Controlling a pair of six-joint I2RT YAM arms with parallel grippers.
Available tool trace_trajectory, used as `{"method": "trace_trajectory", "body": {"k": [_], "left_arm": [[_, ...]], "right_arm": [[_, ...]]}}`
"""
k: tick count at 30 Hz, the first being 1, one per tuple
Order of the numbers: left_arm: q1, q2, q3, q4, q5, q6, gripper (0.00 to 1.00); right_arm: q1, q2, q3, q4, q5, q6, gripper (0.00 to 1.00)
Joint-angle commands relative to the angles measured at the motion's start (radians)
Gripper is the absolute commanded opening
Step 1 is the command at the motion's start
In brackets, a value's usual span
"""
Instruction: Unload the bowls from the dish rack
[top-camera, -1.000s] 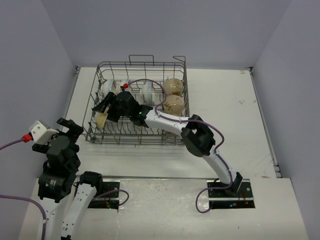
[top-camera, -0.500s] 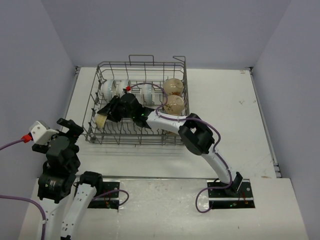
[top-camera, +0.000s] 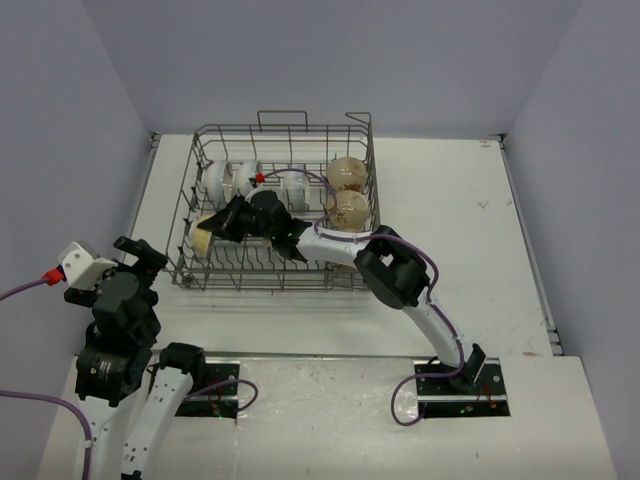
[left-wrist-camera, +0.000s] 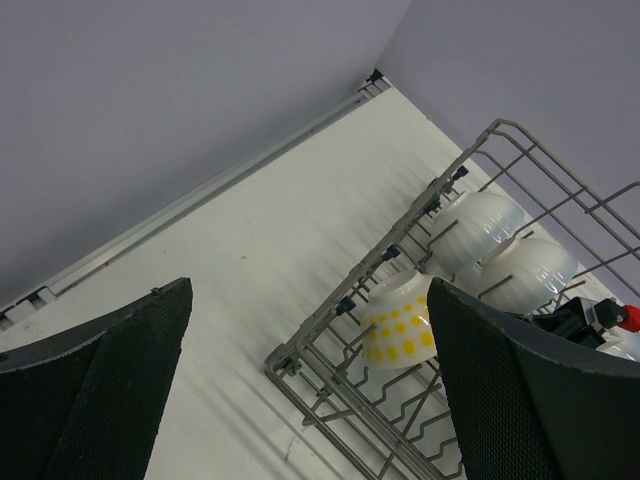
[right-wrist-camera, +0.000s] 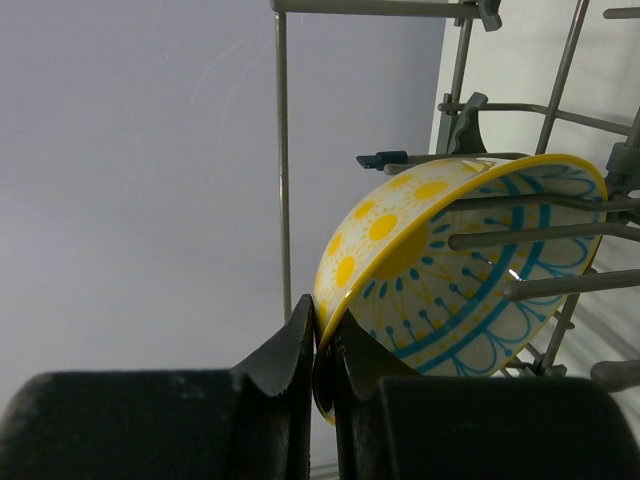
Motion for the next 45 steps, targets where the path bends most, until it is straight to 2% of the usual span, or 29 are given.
{"method": "trace_trajectory", "body": {"k": [1,16,45], "left_arm": [[-0.007,-0.005,0.009,0.026,-0.025,0.008,1.0],[-0.007,-0.005,0.006,0.03,-0.021,0.013,1.0],[-0.007,-0.016,0.008,0.027,-0.024,0.008,1.0]], "right_arm": [[-0.002,-0.035,-0.008,0.13,-0.044,0.037,0.0],[-0.014,-0.04,0.015,0.304,-0.129,0.1,0.0],[-0.017,-0.103,0.074,0.429,-0.242,0.169,0.0]]}}
